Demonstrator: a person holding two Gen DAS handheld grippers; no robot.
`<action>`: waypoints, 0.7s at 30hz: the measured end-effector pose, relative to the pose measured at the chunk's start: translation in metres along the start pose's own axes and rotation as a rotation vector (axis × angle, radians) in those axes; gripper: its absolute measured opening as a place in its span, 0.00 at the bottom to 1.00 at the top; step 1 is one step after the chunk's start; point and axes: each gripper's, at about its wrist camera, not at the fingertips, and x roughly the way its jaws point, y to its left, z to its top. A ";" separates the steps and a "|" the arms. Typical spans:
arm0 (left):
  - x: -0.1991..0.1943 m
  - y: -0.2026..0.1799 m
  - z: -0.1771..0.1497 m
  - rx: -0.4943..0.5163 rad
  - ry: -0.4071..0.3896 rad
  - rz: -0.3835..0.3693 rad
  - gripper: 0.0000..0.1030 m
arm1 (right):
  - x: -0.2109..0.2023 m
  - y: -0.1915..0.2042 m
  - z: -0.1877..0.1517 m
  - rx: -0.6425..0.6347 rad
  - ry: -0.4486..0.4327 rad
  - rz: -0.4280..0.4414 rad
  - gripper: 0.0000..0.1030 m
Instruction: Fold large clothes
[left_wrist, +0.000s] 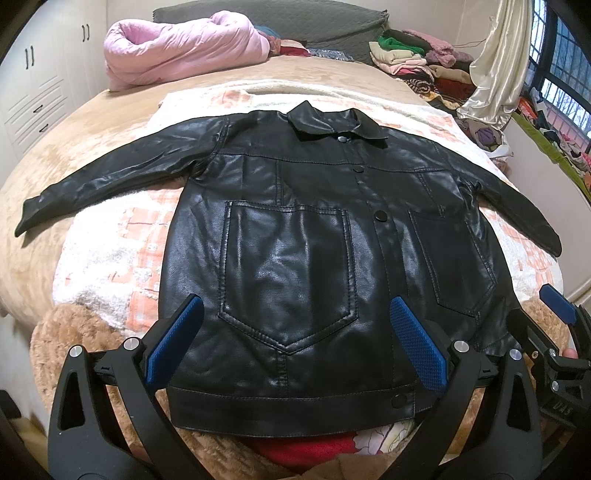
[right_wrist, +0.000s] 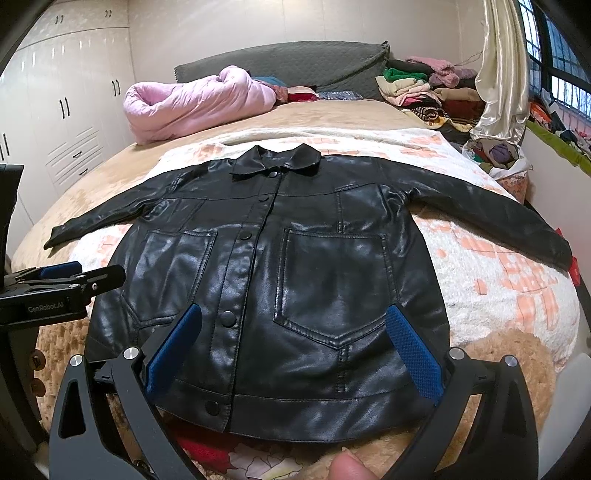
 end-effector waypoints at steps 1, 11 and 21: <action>0.000 0.000 0.000 0.001 0.000 0.000 0.92 | 0.000 0.000 0.000 -0.001 0.000 0.000 0.96; 0.000 0.000 0.000 0.000 0.001 0.001 0.92 | 0.000 0.001 0.000 0.002 0.002 -0.003 0.96; 0.004 0.000 0.002 0.005 0.005 -0.009 0.92 | 0.002 0.001 0.001 0.004 0.006 -0.003 0.96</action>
